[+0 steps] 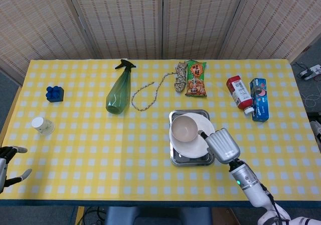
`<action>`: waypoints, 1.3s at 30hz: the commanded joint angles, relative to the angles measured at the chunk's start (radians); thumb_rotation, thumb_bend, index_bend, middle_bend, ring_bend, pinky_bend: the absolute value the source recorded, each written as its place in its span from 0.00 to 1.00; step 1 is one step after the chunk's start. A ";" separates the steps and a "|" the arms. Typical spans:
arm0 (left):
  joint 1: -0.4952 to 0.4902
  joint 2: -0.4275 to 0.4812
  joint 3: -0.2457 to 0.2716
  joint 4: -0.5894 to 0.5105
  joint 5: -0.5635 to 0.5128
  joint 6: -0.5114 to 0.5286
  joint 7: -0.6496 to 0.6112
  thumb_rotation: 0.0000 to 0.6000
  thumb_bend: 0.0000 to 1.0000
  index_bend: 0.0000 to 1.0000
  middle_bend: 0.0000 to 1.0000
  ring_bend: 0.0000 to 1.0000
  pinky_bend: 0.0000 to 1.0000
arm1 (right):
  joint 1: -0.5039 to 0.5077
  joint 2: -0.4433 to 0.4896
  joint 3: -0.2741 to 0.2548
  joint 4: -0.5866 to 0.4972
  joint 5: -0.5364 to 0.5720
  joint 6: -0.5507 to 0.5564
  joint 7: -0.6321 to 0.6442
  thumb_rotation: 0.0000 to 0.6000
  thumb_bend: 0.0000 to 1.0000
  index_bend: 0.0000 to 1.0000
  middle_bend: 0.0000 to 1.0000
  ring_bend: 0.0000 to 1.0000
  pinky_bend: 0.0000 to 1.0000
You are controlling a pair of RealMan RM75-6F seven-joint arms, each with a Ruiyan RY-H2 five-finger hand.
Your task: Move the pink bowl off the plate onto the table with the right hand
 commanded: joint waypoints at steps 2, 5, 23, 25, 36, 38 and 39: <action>0.002 0.004 -0.004 0.002 -0.009 -0.002 -0.008 1.00 0.00 0.48 0.40 0.31 0.48 | 0.044 -0.062 0.009 0.043 0.057 -0.047 -0.049 1.00 0.15 0.33 1.00 1.00 1.00; 0.004 0.005 -0.006 0.001 -0.014 -0.002 -0.011 1.00 0.00 0.48 0.40 0.31 0.48 | 0.068 -0.099 0.017 0.079 0.086 -0.062 -0.067 1.00 0.15 0.33 1.00 1.00 1.00; 0.011 0.016 -0.013 0.000 -0.022 0.001 -0.024 1.00 0.00 0.48 0.40 0.31 0.48 | 0.180 -0.226 0.026 0.234 0.246 -0.147 -0.115 1.00 0.20 0.45 1.00 1.00 1.00; 0.011 0.016 -0.013 -0.001 -0.023 0.000 -0.025 1.00 0.00 0.48 0.40 0.31 0.48 | 0.188 -0.232 0.023 0.242 0.260 -0.152 -0.124 1.00 0.24 0.50 1.00 1.00 1.00; 0.011 0.020 -0.016 -0.001 -0.033 -0.009 -0.027 1.00 0.00 0.48 0.40 0.31 0.48 | 0.204 -0.194 0.003 0.165 0.272 -0.106 -0.163 1.00 0.42 0.70 1.00 1.00 1.00; 0.011 0.021 -0.018 -0.002 -0.037 -0.009 -0.027 1.00 0.00 0.48 0.40 0.31 0.48 | 0.206 -0.179 -0.001 0.126 0.256 -0.091 -0.169 1.00 0.43 0.70 1.00 1.00 1.00; 0.012 0.022 -0.019 -0.002 -0.040 -0.009 -0.027 1.00 0.00 0.48 0.40 0.31 0.48 | 0.209 -0.174 -0.002 0.110 0.251 -0.088 -0.171 1.00 0.43 0.70 1.00 1.00 1.00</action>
